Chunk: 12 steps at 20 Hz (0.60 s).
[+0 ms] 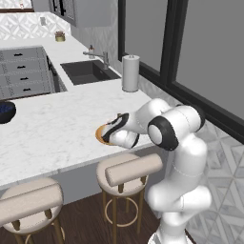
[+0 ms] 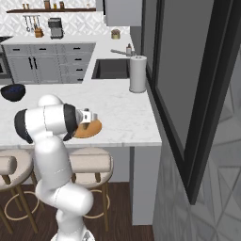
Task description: Start the toaster. Once the lever pops up, take the bread to the plate on the dining counter.
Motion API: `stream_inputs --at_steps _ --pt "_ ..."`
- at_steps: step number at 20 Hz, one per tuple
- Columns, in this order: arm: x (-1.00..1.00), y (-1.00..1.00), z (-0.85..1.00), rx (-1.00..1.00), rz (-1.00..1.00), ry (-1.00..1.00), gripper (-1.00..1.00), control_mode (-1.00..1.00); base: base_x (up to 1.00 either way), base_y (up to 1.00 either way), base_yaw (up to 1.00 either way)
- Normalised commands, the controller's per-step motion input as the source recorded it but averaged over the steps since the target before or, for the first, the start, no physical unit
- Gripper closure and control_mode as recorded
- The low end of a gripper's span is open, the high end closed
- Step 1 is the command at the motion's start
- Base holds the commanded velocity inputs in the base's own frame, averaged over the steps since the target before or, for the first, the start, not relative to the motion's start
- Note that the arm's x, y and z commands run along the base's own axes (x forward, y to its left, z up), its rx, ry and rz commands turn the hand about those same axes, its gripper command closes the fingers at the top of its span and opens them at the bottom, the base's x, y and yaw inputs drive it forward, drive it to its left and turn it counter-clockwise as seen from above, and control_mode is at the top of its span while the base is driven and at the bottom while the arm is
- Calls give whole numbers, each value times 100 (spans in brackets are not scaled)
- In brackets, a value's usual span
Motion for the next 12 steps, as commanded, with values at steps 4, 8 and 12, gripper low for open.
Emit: stream_inputs --at_steps 4,8,12 --pt "11 10 0 0 0 0 -100 -100 0 0 0" --pt "0 3 15 0 0 -2 -100 -100 0 0 0" --pt "0 20 74 0 -5 -8 -100 -100 0 0 0"
